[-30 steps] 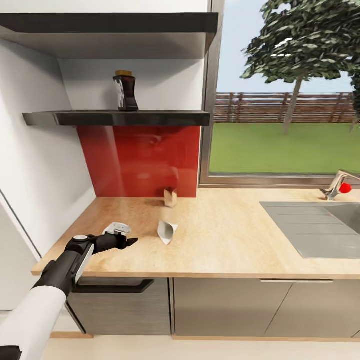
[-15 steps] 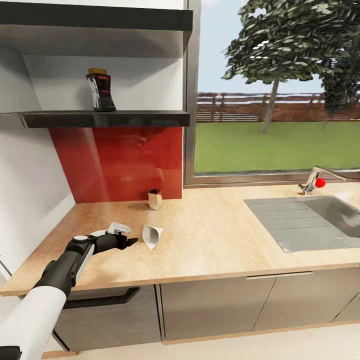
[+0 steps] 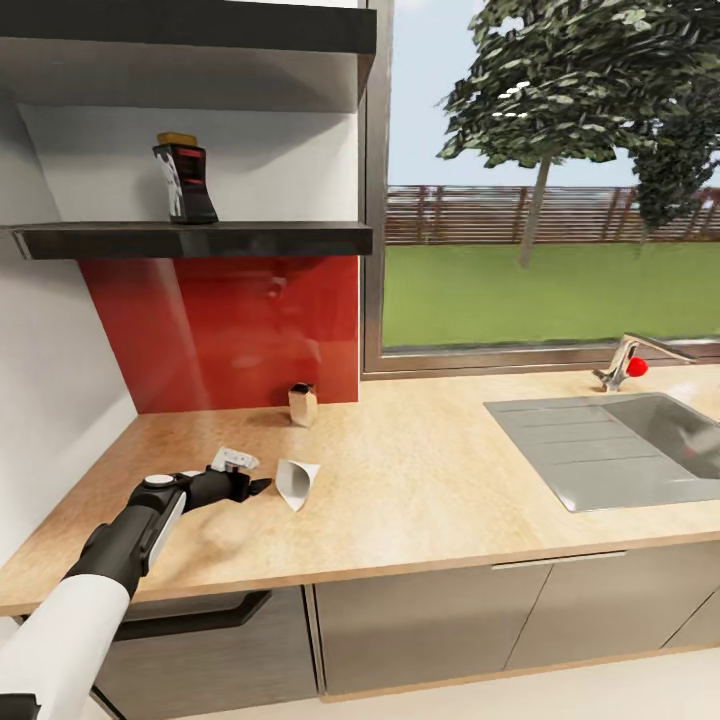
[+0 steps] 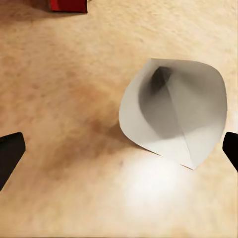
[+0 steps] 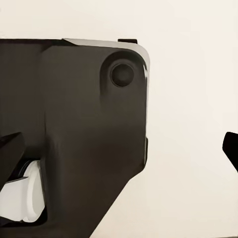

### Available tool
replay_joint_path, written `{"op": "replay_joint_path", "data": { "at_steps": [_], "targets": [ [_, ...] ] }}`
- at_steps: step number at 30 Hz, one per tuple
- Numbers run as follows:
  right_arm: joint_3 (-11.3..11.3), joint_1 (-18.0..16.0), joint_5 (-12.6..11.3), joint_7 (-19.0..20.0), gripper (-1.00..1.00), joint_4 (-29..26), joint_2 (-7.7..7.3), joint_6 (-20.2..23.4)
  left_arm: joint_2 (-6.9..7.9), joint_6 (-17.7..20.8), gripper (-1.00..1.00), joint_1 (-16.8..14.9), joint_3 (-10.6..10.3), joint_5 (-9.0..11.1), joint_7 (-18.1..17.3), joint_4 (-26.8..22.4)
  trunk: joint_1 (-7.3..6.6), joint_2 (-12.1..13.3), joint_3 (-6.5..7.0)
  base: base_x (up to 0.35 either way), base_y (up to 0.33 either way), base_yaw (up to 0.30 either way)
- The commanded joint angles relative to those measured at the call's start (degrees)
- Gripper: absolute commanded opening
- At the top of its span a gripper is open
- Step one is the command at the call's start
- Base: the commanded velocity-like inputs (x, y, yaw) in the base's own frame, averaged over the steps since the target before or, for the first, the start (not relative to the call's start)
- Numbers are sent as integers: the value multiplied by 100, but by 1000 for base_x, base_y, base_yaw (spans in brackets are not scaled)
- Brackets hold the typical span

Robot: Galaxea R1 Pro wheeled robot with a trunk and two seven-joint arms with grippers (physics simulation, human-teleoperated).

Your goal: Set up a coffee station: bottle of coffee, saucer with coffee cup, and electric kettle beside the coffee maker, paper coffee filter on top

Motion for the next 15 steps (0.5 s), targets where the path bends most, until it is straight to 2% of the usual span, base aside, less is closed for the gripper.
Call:
{"op": "replay_joint_path", "data": {
  "at_steps": [1, 4, 5, 11, 15],
  "targets": [
    [2, -4, 0, 2, 100, 2, -1, -17, 6, -54, 100, -1, -4, -52, 77, -7, 4, -13, -13, 1, 0, -2],
    [2, -3, 0, 8, 100, 2, 0, -17, 4, -298, 100, 66, -10, -45, 312, 55, 4, -13, -13, 0, 0, 0],
    [15, -20, 18, -26, 100, 22, 33, -17, -29, -274, 100, 99, -18, -39, 342, 87, 4, -13, -13, 37, 0, 0],
    [14, -20, 15, -26, 100, 20, 62, -17, -42, -277, 100, 137, -17, -36, 350, 100, 4, -13, -13, 16, 0, 0],
    [4, -20, 10, -29, 100, 19, 110, -17, -168, -290, 100, 215, -18, -55, 360, 105, 4, -13, -13, 21, 0, 0]
  ]
}}
